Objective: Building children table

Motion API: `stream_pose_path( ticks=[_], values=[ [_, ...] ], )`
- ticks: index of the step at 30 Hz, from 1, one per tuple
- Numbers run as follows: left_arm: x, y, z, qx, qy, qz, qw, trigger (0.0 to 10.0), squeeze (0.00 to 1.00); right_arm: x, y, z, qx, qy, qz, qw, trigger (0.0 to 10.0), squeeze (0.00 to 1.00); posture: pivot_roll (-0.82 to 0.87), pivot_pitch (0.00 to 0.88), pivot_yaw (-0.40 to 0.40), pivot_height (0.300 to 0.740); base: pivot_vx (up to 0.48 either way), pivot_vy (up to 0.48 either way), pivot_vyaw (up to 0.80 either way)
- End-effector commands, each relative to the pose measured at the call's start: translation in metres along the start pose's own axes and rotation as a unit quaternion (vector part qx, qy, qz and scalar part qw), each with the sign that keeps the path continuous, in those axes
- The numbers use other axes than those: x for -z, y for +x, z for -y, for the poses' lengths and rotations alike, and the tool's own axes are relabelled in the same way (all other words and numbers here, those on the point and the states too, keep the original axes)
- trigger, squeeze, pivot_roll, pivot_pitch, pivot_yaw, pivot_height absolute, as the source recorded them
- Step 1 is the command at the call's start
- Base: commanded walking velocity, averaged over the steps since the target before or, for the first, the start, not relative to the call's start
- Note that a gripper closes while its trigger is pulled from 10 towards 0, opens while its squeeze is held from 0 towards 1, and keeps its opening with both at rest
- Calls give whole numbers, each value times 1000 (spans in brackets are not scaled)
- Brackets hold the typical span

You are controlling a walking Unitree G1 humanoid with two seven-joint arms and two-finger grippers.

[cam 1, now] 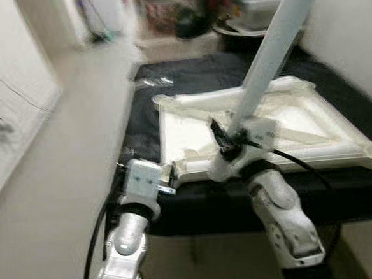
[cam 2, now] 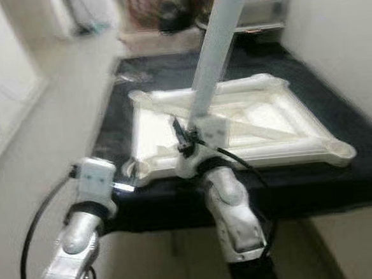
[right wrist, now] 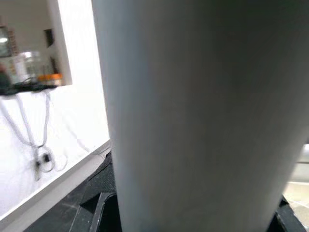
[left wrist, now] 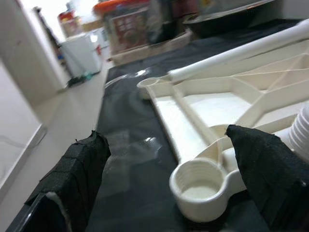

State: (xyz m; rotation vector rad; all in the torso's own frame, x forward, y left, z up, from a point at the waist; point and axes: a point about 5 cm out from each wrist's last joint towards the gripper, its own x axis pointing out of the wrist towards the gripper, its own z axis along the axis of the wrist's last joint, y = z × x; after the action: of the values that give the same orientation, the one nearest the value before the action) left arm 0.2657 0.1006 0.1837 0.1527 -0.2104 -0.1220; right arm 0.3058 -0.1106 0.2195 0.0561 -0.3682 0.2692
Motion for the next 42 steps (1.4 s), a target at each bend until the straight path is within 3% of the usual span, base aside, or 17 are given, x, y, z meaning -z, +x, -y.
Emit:
stream_pose_path(
  ticks=[1, 6, 17, 26, 32, 35, 38, 42],
  values=[
    [3, -2, -5, -11, 5, -6, 1000, 10000, 0, -4, 3, -7, -14, 3, 12, 1000, 10000, 0, 57, 93, -35, 740, 0, 0, 800],
    [2, -2, -4, -12, 3, -5, 1000, 10000, 0, -6, 5, -5, -12, 2, 14, 1000, 10000, 0, 54, 91, -36, 740, 0, 0, 800],
    [-1, -1, -6, -13, 0, 1, 1000, 10000, 0, -5, 6, 0, 11, 5, 11, 1000, 10000, 0, 57, 84, -38, 740, 0, 0, 0],
    [-3, -3, -2, -4, -9, 5, 1000, 10000, 0, -7, 17, 9, 18, -3, 13, 1000, 10000, 0, 56, 103, -42, 740, 0, 0, -464],
    [-8, -12, 6, 21, -26, 8, 999, 10000, 0, -16, 51, 14, -24, 27, 25, 999, 10000, 0, 73, 160, -60, 740, 0, 0, 0],
    [-9, -13, 6, 22, -26, 9, 999, 10000, 0, -18, 55, 14, -31, 33, 27, 999, 10000, 0, 74, 165, -61, 740, 0, 0, 0],
    [-15, -16, 5, 17, -33, 12, 999, 10000, 0, -28, 79, 10, -106, 42, 30, 993, 10000, 0, 84, 229, -72, 740, 0, 0, 0],
    [-20, -19, 3, 14, -34, 14, 999, 10000, 0, -32, 90, 11, -139, 38, 23, 989, 10000, 0, 94, 273, -82, 740, 0, 0, 0]
  ],
)
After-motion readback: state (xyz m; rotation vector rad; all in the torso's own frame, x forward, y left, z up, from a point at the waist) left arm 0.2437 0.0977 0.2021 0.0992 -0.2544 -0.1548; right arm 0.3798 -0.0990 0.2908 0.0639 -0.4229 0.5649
